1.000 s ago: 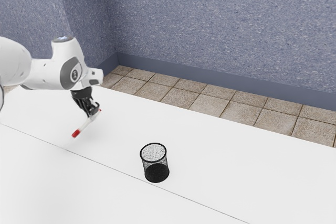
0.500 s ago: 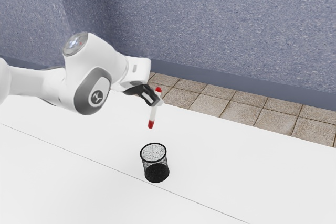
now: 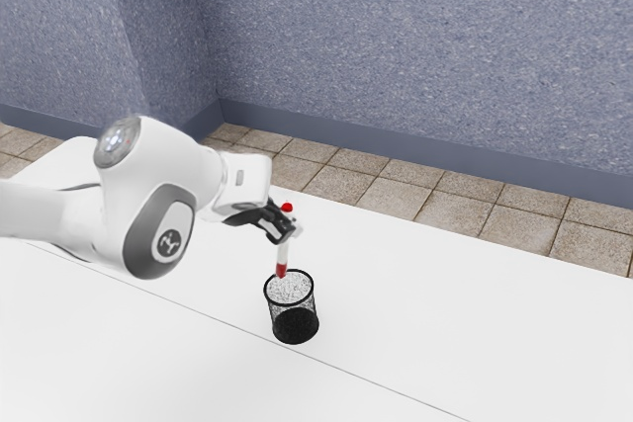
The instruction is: Put the marker into the pen holder.
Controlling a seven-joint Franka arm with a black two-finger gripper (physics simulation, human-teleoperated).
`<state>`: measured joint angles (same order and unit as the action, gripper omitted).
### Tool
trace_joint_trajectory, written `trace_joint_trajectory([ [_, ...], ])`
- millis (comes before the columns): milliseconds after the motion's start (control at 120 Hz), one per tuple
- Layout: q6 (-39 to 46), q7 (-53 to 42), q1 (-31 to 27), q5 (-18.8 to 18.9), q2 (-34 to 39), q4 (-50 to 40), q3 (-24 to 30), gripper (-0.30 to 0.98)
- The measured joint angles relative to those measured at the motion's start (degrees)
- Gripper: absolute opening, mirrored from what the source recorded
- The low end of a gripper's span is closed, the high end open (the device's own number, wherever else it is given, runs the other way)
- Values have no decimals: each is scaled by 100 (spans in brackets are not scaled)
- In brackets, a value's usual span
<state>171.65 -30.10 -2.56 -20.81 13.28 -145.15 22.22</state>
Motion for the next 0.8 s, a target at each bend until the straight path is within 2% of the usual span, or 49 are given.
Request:
trace_joint_trajectory([
  [200,193,-60,-10,-106,-471,-20,24,-4],
  [358,260,-82,-13,-101,-530,1,16,31],
  [500,143,-79,26,-98,-535,181,-163,49],
  [550,-587,-72,121,-9,-823,999,-758,53],
  [625,-2198,14,-77,519,-1341,2579,-1455,58],
  [733,-4315,269,-585,1228,-1692,4101,-1926,62],
  [800,-5337,416,-577,1536,-1848,4776,-2081,64],
])
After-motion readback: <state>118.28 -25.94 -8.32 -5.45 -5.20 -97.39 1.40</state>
